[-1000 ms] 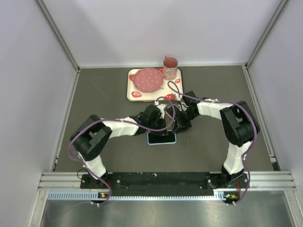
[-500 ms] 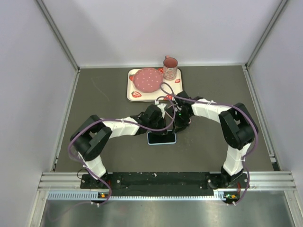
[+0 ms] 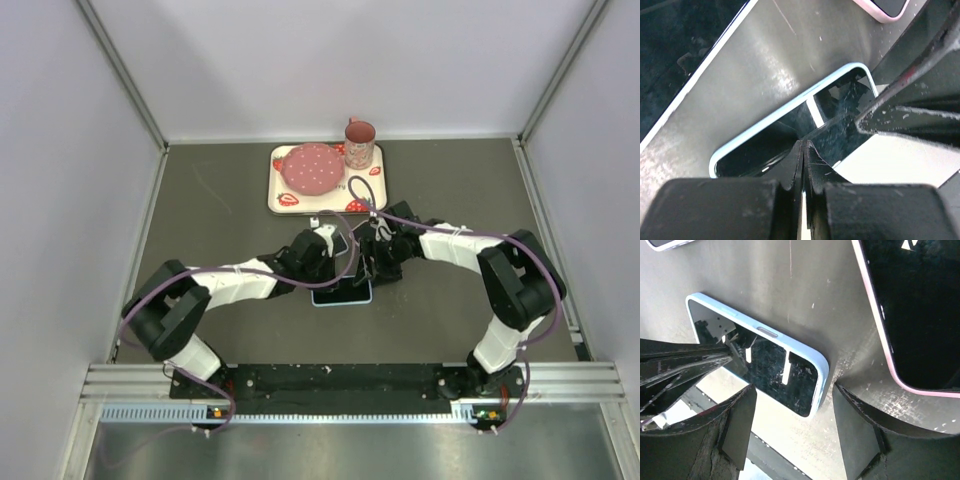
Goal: Put the phone into the phone case
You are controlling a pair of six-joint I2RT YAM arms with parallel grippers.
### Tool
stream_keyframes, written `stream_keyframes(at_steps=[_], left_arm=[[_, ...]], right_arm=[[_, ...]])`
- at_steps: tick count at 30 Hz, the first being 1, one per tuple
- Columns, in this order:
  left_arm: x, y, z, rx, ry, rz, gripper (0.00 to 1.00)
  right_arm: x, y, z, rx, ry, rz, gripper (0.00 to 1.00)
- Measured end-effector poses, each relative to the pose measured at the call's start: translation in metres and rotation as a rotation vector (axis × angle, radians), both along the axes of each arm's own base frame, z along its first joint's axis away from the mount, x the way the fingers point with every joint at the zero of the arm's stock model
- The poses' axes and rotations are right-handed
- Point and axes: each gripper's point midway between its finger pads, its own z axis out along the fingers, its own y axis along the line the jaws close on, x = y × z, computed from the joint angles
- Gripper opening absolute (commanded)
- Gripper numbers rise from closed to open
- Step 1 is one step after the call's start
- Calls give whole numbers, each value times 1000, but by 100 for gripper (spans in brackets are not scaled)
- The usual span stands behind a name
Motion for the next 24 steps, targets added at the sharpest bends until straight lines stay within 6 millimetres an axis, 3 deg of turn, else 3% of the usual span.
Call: stream_keyframes(at_steps=[7,12,24], left_arm=[[-6,13,28,-68,-79,31,26],[-4,23,47,-109,-138,75,31],[5,48,32,-44,-113,202,32]], right_arm=[[-12,5,-1,60,41,21,55],[-20,1,-6,65,65,24,46],[-31,-3,-10,27,93,36,44]])
